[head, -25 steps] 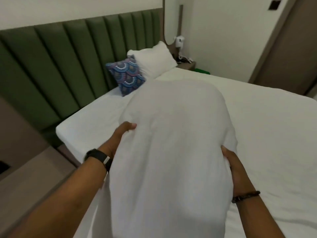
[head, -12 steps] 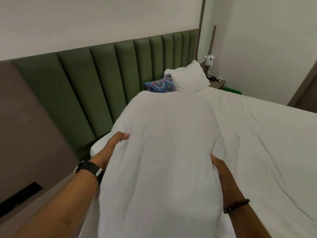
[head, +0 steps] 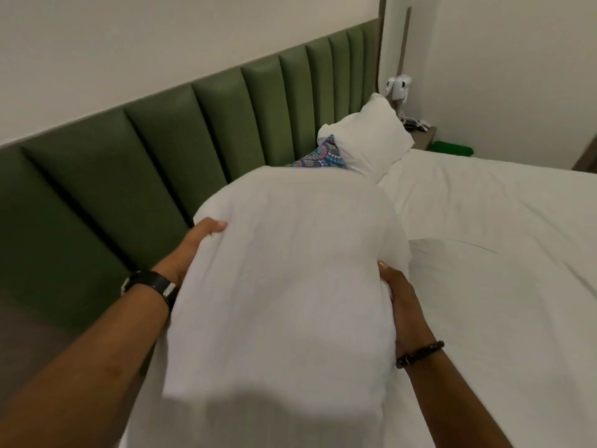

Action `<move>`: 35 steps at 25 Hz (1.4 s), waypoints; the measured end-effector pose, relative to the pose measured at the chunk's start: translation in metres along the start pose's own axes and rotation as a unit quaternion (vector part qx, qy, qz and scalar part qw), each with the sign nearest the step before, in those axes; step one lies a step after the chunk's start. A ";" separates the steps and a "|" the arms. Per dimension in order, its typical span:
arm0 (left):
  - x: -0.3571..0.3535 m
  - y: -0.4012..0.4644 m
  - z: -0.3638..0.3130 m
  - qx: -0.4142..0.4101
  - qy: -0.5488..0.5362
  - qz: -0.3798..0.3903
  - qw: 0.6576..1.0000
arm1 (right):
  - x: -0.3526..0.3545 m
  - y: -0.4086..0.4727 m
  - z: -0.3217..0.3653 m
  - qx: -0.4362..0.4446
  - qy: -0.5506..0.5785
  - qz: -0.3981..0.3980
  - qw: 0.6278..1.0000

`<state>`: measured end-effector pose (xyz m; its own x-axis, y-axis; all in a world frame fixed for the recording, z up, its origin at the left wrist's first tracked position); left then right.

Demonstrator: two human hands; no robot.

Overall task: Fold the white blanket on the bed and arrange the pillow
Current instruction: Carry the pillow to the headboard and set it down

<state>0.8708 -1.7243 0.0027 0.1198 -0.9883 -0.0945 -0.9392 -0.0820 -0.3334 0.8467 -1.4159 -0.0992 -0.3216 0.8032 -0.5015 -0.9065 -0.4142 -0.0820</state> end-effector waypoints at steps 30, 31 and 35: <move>0.148 0.206 0.252 0.199 0.507 -0.091 0.834 | 0.047 0.130 -0.200 -0.251 -0.290 -0.254 0.888; 0.113 0.198 0.240 0.146 0.512 -0.097 0.841 | 0.061 0.116 -0.176 -0.215 -0.292 -0.282 0.888; -0.071 0.159 0.235 0.033 0.455 0.097 0.885 | 0.144 0.024 -0.080 -0.106 -0.339 -0.422 0.834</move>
<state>0.7886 -1.6371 -0.2642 -0.3782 -0.6798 0.6283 -0.8894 0.0786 -0.4504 0.8003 -1.3440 -0.2424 0.2606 0.8746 0.4089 -0.8429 0.4126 -0.3453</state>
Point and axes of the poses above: each hand's wrist, its own y-axis towards the middle knuckle, its own x-axis out of the back of the hand, z = x × y, the point moved 2 cm from there along y, towards the middle knuckle, and after that the axes turned 12 degrees about z, right-handed, at the moved point
